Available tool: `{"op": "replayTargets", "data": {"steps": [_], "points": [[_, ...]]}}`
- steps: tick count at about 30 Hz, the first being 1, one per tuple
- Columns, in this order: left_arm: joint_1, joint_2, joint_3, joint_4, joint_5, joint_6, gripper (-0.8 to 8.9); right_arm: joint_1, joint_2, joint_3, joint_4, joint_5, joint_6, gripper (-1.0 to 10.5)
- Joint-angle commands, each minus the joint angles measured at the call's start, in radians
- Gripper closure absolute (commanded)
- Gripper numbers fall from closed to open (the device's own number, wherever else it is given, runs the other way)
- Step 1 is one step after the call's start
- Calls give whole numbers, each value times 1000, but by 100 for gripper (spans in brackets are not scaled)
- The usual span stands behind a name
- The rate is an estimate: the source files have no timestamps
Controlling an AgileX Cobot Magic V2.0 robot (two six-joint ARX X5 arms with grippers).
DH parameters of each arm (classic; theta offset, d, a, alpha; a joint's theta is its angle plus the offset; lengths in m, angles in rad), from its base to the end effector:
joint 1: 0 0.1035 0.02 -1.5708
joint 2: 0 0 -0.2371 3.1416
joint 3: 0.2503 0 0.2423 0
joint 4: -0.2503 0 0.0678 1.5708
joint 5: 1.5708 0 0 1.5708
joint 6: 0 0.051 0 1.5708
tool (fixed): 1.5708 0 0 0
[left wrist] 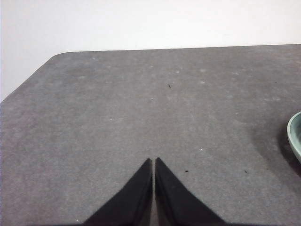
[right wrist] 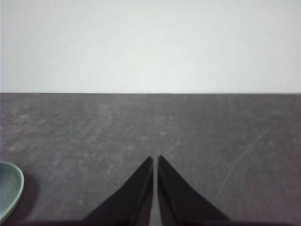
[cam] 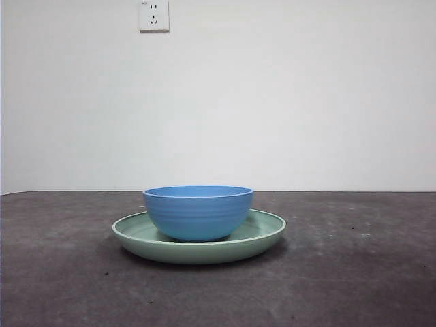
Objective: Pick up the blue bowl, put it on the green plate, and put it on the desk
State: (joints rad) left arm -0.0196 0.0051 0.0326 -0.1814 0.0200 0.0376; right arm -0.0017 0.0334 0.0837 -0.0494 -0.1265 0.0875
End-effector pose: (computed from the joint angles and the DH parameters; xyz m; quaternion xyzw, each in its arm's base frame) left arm 0.1333 -0.0036 0.1529 0.0187 0.0765 -0.0212 0.9967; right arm 0.1329 0.0062 0.1833 0.0436 0.0023 0.0623 0.9971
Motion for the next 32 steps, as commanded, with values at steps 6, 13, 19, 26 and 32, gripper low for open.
{"op": "replayTargets", "data": {"steps": [6, 13, 19, 26, 32], "points": [[2, -2, -21, -7, -5, -5, 804, -1, -30, -72, 11, 4, 62, 936], [2, -2, -21, -7, -5, -5, 804, -1, -30, -73, -81, 5, 62, 936], [2, -2, -21, -7, -5, -5, 804, -1, -30, -73, -116, 5, 62, 936], [2, -2, -21, -7, -5, -5, 804, -1, -30, -72, -108, 4, 62, 936], [2, -2, -21, -7, -5, -5, 804, -1, -30, -72, -108, 4, 62, 936]]}}
